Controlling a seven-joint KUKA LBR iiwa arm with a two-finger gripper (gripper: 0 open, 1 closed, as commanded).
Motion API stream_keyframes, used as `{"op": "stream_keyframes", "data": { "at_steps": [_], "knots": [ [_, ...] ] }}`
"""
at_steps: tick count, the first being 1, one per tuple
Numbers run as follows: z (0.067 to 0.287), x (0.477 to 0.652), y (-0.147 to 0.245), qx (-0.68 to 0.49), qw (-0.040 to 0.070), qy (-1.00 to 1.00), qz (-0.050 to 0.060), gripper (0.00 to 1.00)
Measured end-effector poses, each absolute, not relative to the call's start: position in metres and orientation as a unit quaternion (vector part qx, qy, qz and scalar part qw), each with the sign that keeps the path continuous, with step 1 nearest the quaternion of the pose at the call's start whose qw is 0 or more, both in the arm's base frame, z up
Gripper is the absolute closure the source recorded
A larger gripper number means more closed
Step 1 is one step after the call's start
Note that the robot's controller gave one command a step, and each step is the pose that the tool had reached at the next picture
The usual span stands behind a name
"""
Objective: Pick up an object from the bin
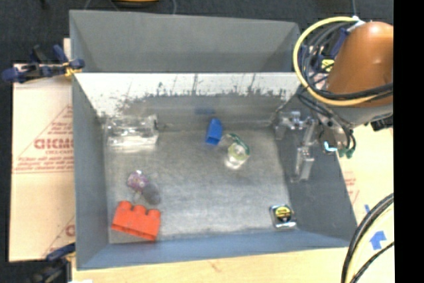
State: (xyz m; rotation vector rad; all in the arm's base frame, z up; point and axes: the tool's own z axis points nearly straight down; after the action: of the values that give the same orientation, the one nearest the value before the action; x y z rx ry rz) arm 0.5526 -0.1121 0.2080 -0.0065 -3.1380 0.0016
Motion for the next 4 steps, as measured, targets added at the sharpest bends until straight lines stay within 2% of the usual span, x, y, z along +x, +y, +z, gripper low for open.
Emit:
{"op": "stream_keyframes", "data": {
  "at_steps": [1, 2, 3, 4],
  "knots": [
    [0.075, 0.62, -0.09, 0.057, -0.001, -0.998, 0.0, 0.0],
    [0.072, 0.639, -0.028, 0.147, -0.004, -0.989, 0.0, 0.0],
    [0.071, 0.62, -0.047, 0.159, -0.002, -0.987, 0.001, 0.0],
    [0.114, 0.611, -0.059, 0.258, -0.004, -0.966, 0.001, 0.0]
  ]
}}
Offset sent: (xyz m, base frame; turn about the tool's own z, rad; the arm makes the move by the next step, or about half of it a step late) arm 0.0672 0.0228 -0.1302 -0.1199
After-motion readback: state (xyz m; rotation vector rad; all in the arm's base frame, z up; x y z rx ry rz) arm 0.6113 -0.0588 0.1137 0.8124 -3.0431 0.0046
